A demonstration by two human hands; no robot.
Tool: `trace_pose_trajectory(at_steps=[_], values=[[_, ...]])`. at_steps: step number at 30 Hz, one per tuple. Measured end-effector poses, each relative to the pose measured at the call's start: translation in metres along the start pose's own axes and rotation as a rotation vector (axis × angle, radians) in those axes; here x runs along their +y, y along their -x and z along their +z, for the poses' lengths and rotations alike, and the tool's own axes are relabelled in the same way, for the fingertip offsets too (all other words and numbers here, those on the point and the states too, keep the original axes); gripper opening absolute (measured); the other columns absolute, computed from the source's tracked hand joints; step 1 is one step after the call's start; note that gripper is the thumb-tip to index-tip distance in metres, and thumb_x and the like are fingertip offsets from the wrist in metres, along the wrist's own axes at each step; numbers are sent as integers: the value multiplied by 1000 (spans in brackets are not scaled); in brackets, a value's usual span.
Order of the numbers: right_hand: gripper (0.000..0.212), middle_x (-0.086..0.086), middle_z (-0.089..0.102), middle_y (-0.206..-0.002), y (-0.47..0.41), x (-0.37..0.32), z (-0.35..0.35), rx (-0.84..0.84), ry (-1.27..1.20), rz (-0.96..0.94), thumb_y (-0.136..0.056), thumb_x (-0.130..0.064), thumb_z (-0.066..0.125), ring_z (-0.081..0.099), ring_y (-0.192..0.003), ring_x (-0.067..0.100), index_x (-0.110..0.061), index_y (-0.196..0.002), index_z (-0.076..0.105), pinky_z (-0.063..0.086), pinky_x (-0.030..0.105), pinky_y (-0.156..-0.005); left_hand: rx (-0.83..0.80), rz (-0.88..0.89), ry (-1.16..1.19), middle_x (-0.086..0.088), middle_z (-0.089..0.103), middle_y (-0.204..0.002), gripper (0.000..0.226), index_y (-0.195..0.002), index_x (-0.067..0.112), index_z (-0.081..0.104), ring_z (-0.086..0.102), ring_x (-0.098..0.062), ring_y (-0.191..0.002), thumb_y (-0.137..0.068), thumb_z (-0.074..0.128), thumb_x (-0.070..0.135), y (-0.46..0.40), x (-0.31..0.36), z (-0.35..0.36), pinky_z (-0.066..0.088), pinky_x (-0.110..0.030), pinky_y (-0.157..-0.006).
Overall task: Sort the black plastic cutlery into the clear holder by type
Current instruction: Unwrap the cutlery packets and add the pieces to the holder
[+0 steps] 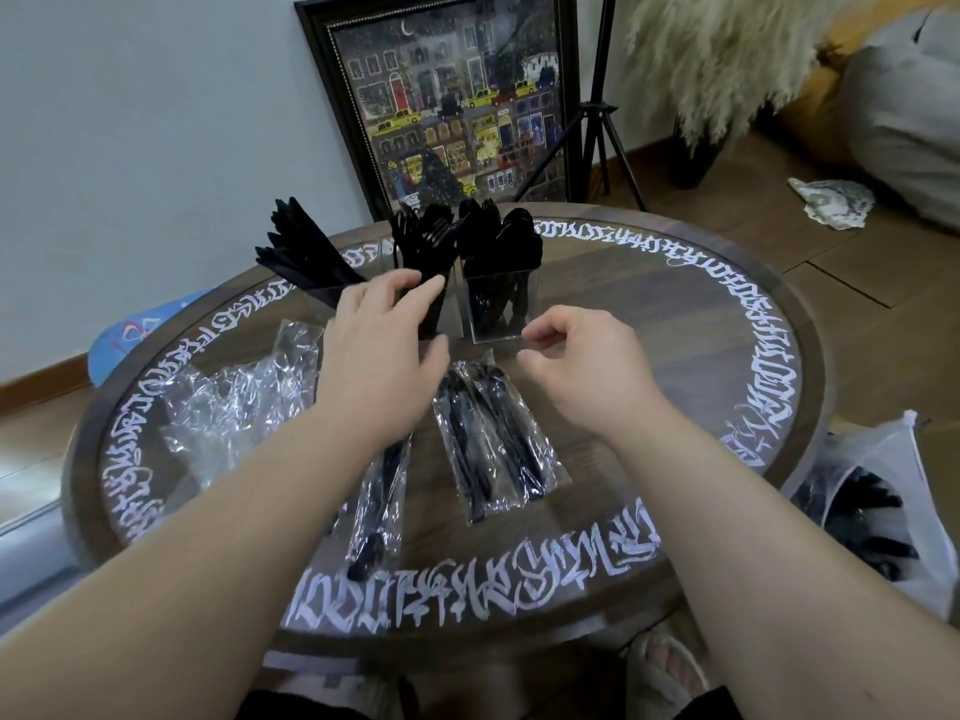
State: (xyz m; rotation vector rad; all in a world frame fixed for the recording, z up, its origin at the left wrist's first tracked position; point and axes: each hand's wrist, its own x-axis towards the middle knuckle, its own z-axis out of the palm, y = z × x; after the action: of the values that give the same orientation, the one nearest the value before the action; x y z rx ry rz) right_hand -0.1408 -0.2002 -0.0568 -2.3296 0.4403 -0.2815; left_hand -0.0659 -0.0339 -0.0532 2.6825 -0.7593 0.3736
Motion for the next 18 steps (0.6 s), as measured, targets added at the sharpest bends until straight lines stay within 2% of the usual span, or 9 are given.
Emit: trace_pose_trajectory(at_steps=[5, 8, 15, 18], values=[[23, -3, 67, -110, 8, 11, 15, -191, 202, 9, -84, -25, 66, 60, -104, 19, -21, -106, 67, 48, 32, -91, -284, -34, -90, 9, 35, -148, 68, -145, 32, 35, 26, -23, -133, -85, 56, 56, 44, 2, 10, 26, -40, -110], [25, -2, 66, -110, 12, 19, 20, -238, 262, 49, -83, -28, 68, 59, -105, 21, -20, -106, 66, 48, 31, -90, -427, -16, -155, 10, 28, -153, 76, -146, 37, 29, 22, -23, -136, -81, 55, 65, 54, 2, 21, 29, -46, -110], [41, 3, 66, -107, 14, 26, 30, -278, 205, 169, -78, -34, 75, 60, -101, 23, -12, -110, 63, 48, 29, -86, -566, 5, -224, 6, 17, -158, 79, -147, 36, 26, 15, -26, -141, -80, 55, 66, 53, 4, 33, 25, -51, -108], [26, 9, 70, -94, 15, 23, 32, -324, 217, 177, -79, -27, 74, 64, -90, 26, -6, -93, 70, 52, 35, -84, -578, -4, -218, 5, 15, -158, 77, -147, 36, 26, 13, -27, -142, -81, 57, 61, 51, 3, 33, 23, -52, -109]])
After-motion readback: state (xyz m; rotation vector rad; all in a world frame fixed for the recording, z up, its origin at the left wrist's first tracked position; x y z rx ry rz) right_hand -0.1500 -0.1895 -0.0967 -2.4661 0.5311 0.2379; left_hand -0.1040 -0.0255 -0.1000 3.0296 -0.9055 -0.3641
